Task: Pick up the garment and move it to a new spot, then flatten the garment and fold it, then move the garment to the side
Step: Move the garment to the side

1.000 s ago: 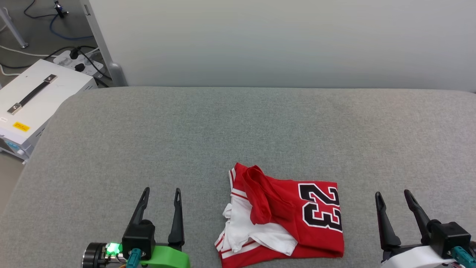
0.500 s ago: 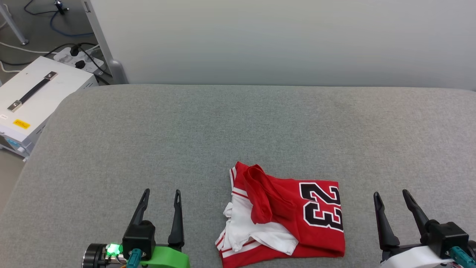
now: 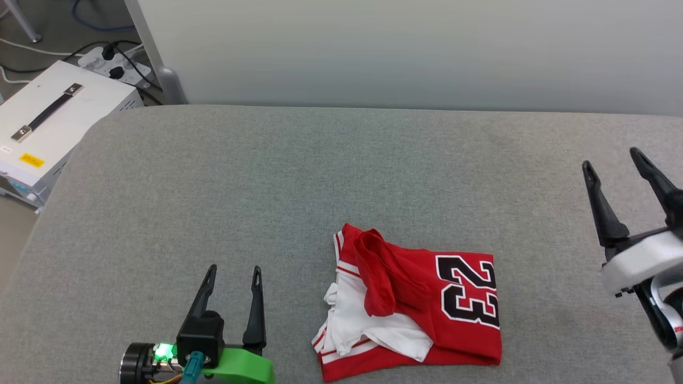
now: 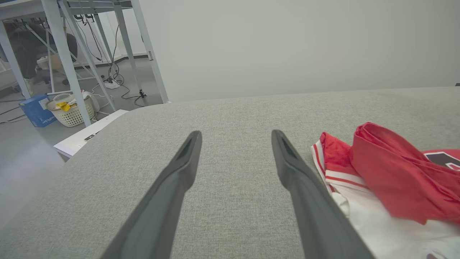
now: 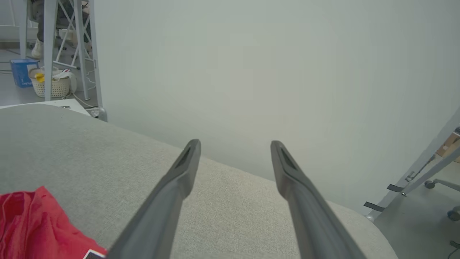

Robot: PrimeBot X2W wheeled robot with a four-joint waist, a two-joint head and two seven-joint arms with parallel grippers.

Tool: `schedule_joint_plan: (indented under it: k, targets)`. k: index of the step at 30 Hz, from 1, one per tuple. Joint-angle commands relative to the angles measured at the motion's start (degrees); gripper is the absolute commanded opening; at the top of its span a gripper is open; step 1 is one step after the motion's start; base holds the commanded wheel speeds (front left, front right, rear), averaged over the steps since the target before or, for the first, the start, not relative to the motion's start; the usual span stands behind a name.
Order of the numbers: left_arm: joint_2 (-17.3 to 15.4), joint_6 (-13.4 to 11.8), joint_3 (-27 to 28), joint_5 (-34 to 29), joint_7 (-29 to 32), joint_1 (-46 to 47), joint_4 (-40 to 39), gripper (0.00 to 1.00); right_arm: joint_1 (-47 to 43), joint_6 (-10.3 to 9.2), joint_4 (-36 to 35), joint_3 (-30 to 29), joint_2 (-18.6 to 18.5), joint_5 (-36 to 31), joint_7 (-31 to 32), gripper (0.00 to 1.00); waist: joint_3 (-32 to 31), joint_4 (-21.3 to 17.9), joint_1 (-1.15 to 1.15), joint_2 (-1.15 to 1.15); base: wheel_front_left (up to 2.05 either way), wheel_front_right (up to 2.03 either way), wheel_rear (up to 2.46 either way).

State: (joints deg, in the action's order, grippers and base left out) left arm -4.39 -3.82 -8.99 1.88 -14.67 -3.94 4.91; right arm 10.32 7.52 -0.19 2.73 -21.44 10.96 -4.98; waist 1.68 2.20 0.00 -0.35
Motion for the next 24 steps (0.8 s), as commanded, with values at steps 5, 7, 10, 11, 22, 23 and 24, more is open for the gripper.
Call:
schedule_joint_plan:
  k: [5,7,10,11,22,23,24]
  targets:
    - [0.1,0.2,-0.2,-0.2,-0.3,2.0,-0.2,1.00,4.9,-0.03,1.0,8.3,-6.4,10.3,16.1,1.00,1.7,0.8,0.00,0.35,0.00,0.00,0.00]
    - [0.2,0.1,-0.2,-0.2,-0.3,2.4,-0.3,1.00,6.1,-0.03,2.0,10.5,-8.3,15.4,21.8,1.00,2.3,1.1,0.00,0.35,0.00,0.00,0.00]
    - [0.4,0.1,-0.4,-0.1,-0.3,3.1,-0.5,1.00,6.8,-0.03,3.7,13.1,-10.0,23.0,30.1,1.00,3.4,1.6,0.00,0.35,0.00,0.00,0.00]
    - [0.4,0.1,-0.5,-0.1,-0.3,3.3,-0.5,1.00,6.8,-0.03,4.3,13.6,-10.2,25.1,32.0,1.00,3.8,1.8,0.00,0.35,0.00,0.00,0.00]
    - [0.9,0.2,-2.1,0.0,-0.3,6.8,-0.3,1.00,4.8,-0.03,9.9,16.9,-8.3,41.7,45.4,1.00,8.7,5.3,0.00,0.35,0.00,0.00,0.00]
    - [1.0,0.2,-2.2,0.0,-0.3,7.0,-0.3,1.00,4.7,-0.03,10.4,17.1,-7.8,42.2,45.3,1.00,9.1,5.6,0.00,0.35,0.00,0.00,0.00]
    - [1.0,0.2,-2.4,0.0,-0.3,7.2,-0.2,1.00,4.7,-0.03,11.1,17.3,-7.2,42.7,45.2,1.00,9.5,6.0,0.00,0.35,0.00,0.00,0.00]
